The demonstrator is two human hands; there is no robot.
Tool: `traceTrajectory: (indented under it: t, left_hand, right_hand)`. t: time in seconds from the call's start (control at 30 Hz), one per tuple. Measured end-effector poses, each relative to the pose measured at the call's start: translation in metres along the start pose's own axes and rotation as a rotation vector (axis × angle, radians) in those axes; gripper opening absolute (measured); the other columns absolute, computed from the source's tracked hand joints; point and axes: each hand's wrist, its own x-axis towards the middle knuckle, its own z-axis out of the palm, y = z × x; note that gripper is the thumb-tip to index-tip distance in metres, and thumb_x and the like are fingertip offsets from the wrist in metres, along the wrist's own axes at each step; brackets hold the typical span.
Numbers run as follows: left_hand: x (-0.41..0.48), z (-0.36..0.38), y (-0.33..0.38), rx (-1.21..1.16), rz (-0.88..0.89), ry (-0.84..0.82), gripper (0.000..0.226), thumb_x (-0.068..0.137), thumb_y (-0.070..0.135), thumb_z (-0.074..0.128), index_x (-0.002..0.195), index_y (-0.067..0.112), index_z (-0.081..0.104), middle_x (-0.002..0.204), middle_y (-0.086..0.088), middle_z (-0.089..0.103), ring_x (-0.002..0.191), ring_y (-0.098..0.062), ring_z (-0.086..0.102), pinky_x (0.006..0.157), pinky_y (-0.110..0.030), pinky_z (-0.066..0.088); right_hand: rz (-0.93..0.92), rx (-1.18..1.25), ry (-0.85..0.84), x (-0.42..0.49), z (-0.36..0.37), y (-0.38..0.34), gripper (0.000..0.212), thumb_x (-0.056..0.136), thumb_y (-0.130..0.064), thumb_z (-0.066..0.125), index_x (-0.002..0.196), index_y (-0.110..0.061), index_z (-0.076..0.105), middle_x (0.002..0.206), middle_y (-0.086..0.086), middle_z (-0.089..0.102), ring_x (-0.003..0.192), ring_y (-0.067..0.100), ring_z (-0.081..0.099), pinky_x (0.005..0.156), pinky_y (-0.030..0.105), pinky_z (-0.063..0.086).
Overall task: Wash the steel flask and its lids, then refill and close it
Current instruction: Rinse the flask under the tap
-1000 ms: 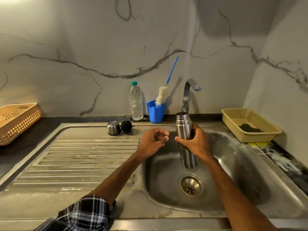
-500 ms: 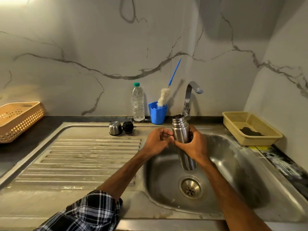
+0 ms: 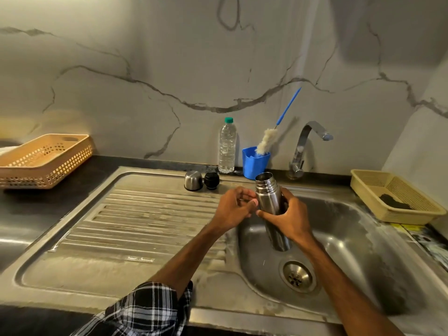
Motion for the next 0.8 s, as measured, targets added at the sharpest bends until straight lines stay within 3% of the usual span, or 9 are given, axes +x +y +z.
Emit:
traceTrajectory:
  t: [0.2,0.43,0.6,0.73,0.8]
  left_hand:
    - [0.0,-0.001,-0.002,0.038,0.024,-0.007,0.017,0.093,0.018,0.072,0.11,0.015,0.069,0.098,0.001,0.073,0.085,-0.017,0.074,0.071,-0.038,0.065]
    - [0.009,0.008,0.002,0.042,0.066,-0.035,0.015,0.093,0.016,0.072,0.108,0.015,0.069,0.1,0.0,0.074,0.087,-0.014,0.072,0.073,-0.034,0.064]
    - [0.05,0.037,0.029,0.264,0.213,-0.09,0.019,0.09,0.009,0.072,0.108,0.012,0.066,0.1,0.004,0.069,0.087,-0.007,0.066,0.075,-0.017,0.056]
    - [0.103,0.079,0.045,0.367,0.235,-0.053,0.023,0.088,0.02,0.073,0.107,0.016,0.061,0.1,0.003,0.066,0.095,-0.016,0.065,0.09,-0.041,0.056]
    - [0.124,0.101,0.054,0.457,0.259,-0.044,0.026,0.091,0.028,0.07,0.112,0.016,0.06,0.11,-0.002,0.066,0.102,-0.022,0.061,0.089,-0.04,0.053]
  right_hand:
    - [0.004,-0.016,-0.024,0.001,0.002,0.005,0.086,0.062,-0.031,0.094,0.136,-0.019,0.052,0.126,0.004,0.065,0.099,0.008,0.057,0.079,0.013,0.042]
    - [0.055,-0.013,0.056,0.01,-0.026,0.021,0.081,0.06,-0.037,0.094,0.129,-0.021,0.056,0.121,0.002,0.067,0.097,0.01,0.06,0.082,0.022,0.049]
    - [0.141,0.011,0.147,0.016,-0.053,0.053,0.08,0.063,-0.029,0.093,0.132,-0.019,0.054,0.124,0.006,0.065,0.102,0.016,0.061,0.087,0.032,0.051]
    - [0.189,0.026,0.233,0.02,-0.059,0.07,0.082,0.064,-0.027,0.093,0.135,-0.018,0.054,0.125,0.003,0.065,0.106,0.019,0.063,0.089,0.034,0.051]
    - [0.197,0.015,0.261,0.021,-0.057,0.076,0.08,0.064,-0.03,0.093,0.134,-0.021,0.055,0.124,0.003,0.066,0.106,0.019,0.064,0.091,0.037,0.053]
